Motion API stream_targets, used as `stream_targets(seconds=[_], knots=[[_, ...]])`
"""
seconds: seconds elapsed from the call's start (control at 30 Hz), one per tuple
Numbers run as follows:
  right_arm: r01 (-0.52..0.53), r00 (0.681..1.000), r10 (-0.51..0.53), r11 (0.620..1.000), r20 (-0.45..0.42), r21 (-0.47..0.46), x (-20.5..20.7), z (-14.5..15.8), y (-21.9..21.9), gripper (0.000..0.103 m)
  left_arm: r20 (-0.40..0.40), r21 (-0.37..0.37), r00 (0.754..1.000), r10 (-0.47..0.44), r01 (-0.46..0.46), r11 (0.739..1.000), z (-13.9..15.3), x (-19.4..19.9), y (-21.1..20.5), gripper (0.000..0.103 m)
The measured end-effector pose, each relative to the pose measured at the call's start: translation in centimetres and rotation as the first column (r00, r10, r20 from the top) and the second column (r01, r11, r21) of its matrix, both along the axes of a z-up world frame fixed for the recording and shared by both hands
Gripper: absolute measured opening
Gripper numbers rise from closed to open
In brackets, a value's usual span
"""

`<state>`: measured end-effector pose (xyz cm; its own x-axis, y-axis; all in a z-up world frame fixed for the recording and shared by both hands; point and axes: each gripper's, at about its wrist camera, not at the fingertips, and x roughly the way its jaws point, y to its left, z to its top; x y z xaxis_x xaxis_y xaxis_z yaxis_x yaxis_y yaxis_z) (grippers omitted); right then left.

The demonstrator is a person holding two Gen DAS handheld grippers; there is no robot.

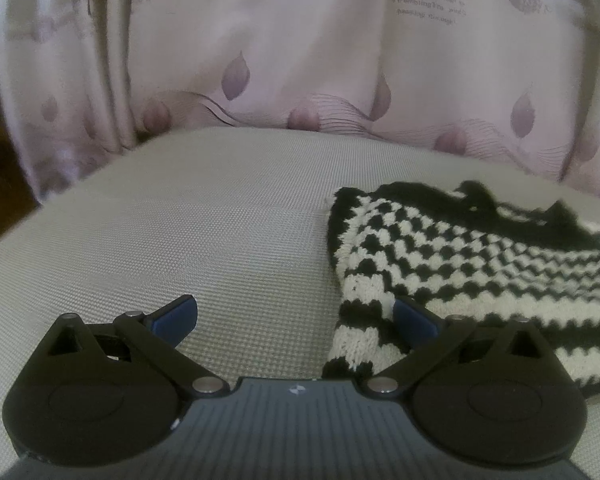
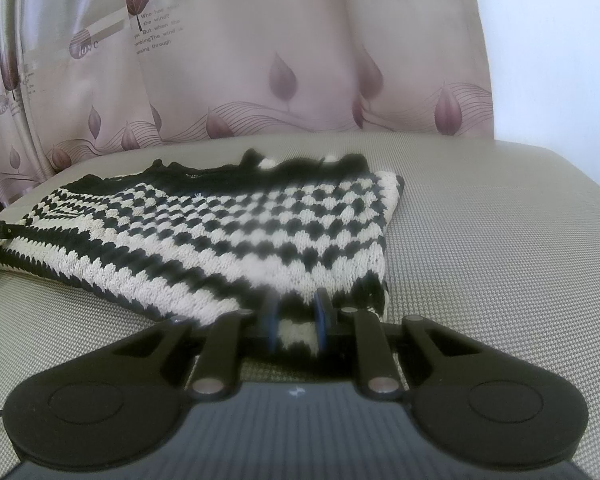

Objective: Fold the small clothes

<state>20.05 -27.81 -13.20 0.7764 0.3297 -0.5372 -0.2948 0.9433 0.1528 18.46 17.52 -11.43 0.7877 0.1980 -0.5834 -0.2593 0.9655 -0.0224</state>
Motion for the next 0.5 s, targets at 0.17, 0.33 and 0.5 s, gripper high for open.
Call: stream_targets(seconds=[0.17,0.33,0.5], knots=[[0.000,1.000,0.000,1.000,-0.001,0.002,0.0,0.0,0.0,0.017,0.043,-0.158,0.991,-0.124,0.130,0.979,0.9,1.2,3.0,0.094],[0.001,1.000,-0.001,1.000,0.000,0.000,0.0,0.0,0.0,0.017,-0.003,-0.230,0.951,-0.310,0.301,0.925,1.2,4.8,4.0,0.088],[0.001,1.000,-0.001,1.000,0.001,0.000,0.0,0.0,0.0,0.017,-0.068,-0.283,0.924,-0.377,0.345,0.895,-0.1,8.0,4.1,0.083]])
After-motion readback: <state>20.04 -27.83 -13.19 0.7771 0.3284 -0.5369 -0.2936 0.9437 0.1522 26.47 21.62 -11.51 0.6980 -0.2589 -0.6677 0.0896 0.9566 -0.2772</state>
